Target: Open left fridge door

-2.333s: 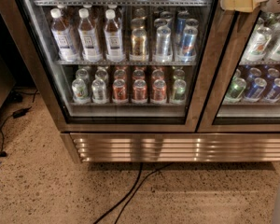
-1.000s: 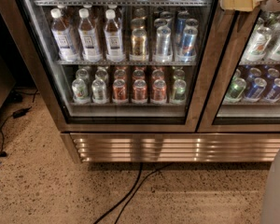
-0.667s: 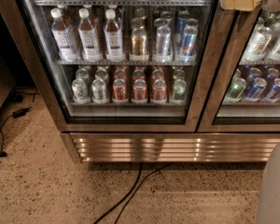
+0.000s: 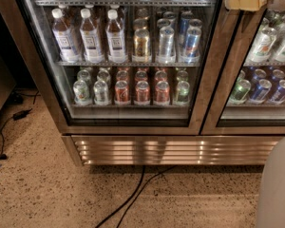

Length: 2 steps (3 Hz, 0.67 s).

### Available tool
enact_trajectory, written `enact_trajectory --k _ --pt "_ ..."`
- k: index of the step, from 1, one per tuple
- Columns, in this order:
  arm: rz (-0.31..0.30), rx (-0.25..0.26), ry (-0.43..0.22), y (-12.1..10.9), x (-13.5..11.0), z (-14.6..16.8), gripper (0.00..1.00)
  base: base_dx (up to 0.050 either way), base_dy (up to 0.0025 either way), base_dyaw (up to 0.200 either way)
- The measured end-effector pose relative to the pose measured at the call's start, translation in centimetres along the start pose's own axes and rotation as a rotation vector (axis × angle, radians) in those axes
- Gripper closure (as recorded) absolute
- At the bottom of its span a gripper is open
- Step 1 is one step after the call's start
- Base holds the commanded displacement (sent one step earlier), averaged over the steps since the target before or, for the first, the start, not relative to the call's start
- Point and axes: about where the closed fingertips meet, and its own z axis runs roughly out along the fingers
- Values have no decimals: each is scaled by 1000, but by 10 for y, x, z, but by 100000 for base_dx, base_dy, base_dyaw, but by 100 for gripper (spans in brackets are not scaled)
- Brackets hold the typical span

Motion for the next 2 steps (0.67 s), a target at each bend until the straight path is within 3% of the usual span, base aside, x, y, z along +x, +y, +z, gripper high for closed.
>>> enact_trajectory --k 2 --pt "1 1 7 0 0 -4 100 0 0 0"
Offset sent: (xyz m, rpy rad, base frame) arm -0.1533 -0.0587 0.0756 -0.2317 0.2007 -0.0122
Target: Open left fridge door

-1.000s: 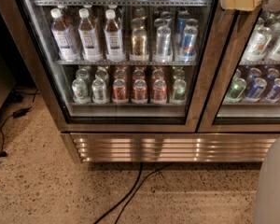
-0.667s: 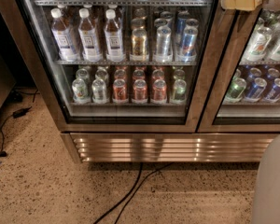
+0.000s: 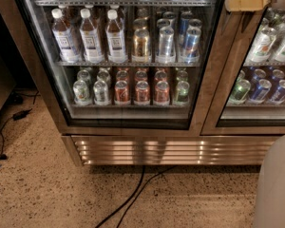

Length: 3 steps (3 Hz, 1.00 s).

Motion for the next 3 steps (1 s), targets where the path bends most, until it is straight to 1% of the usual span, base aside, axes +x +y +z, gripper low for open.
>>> enact_trajectory --k 1,2,3 --pt "5 -13 44 12 1 -9 100 0 0 0" --pt "5 -13 44 13 1 -9 100 0 0 0" --pt "21 -38 64 21 5 -13 100 0 0 0"
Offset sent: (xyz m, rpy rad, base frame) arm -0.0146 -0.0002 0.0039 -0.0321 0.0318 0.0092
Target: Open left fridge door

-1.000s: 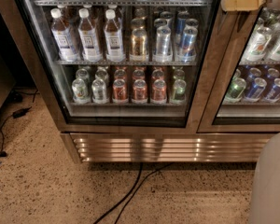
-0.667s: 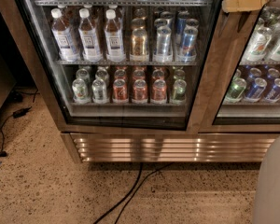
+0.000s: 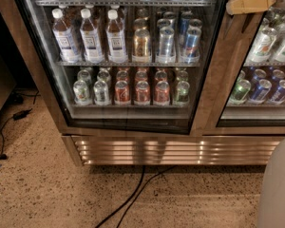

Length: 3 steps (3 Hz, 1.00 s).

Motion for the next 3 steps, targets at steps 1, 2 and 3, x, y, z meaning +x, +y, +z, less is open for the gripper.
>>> enact_trajectory --k 1,2,3 --pt "23 -15 11 11 3 -8 100 0 0 0" --pt "23 -15 11 11 1 -7 100 0 0 0" --pt "35 -9 13 14 2 -10 100 0 0 0"
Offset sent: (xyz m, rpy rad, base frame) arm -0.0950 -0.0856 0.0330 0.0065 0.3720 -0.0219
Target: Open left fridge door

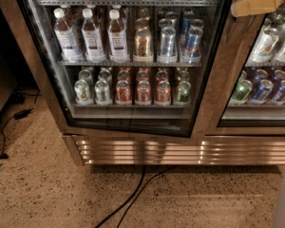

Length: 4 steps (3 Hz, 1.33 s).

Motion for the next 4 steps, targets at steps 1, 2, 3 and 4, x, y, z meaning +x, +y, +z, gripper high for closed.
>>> enact_trajectory --k 1,2,3,4 --pt "0 0 0 1 0 1 100 0 0 0" --pt "9 -10 7 6 1 0 93 0 0 0" --pt "9 -10 7 6 0 1 80 0 0 0" --pt "19 -30 17 13 2 -3 60 0 0 0"
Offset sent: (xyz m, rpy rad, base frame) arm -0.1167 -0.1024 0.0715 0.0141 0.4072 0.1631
